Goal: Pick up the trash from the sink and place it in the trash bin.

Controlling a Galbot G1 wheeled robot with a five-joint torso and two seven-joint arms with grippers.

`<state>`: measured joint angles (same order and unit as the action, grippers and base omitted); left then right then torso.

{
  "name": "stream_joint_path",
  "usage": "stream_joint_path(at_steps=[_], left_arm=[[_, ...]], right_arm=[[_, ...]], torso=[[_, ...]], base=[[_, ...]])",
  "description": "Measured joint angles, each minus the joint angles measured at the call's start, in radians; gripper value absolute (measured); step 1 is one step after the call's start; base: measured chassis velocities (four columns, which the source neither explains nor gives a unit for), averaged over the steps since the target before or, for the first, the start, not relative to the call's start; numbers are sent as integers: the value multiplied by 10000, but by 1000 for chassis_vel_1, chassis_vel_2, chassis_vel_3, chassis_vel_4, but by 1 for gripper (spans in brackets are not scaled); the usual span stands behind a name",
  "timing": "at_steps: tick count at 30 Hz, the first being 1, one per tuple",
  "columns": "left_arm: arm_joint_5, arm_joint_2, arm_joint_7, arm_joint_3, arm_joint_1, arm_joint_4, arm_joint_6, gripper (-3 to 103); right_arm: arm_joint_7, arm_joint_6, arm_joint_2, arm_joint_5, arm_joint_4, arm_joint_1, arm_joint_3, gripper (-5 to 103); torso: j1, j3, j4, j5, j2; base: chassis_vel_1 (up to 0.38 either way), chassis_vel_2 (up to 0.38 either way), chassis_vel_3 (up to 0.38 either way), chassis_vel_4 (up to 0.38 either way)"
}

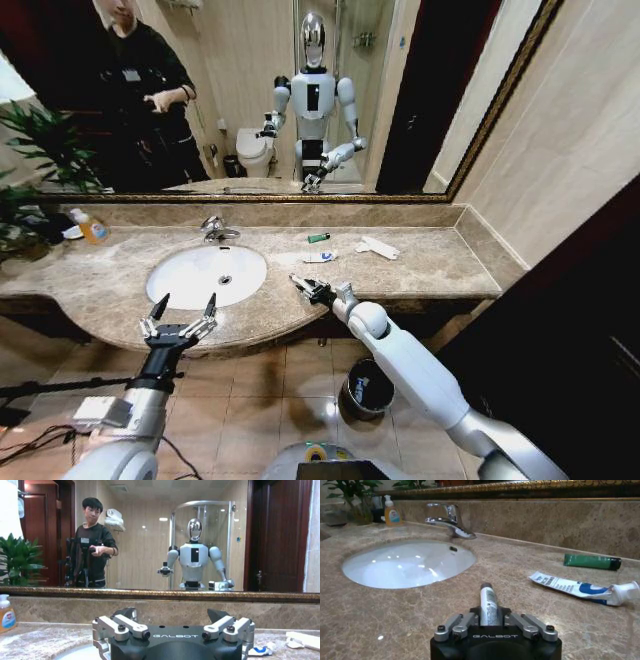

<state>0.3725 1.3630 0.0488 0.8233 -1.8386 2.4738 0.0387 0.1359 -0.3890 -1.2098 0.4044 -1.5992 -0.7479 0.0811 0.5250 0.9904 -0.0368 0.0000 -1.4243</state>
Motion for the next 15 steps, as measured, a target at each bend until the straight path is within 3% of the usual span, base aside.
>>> stream_joint_path(at_steps=[1,2,4,7,15], left_arm=[[0,0,0,0,0,0,0,100],[0,0,0,0,0,0,0,100],[0,0,0,0,0,0,0,100],[0,0,0,0,0,0,0,100],[0,0,0,0,0,1,0,100]], right_arm=[[-1,0,1,-11,5,0,-5,21],[0,1,3,-29,9,0,-9,11],[0,3,3,-37,9,-1,-11,11],[-11,5,-19,-46,-6,-2,-18,2],[-146,54,-44,6,-215,-121,-182,0]], torso=[[0,0,0,0,0],[0,0,0,0,0],[0,0,0,0,0],[0,0,0,0,0],[0,0,0,0,0]], base=[[0,0,0,0],[0,0,0,0],[0,0,0,0],[0,0,0,0],[0,0,0,0]])
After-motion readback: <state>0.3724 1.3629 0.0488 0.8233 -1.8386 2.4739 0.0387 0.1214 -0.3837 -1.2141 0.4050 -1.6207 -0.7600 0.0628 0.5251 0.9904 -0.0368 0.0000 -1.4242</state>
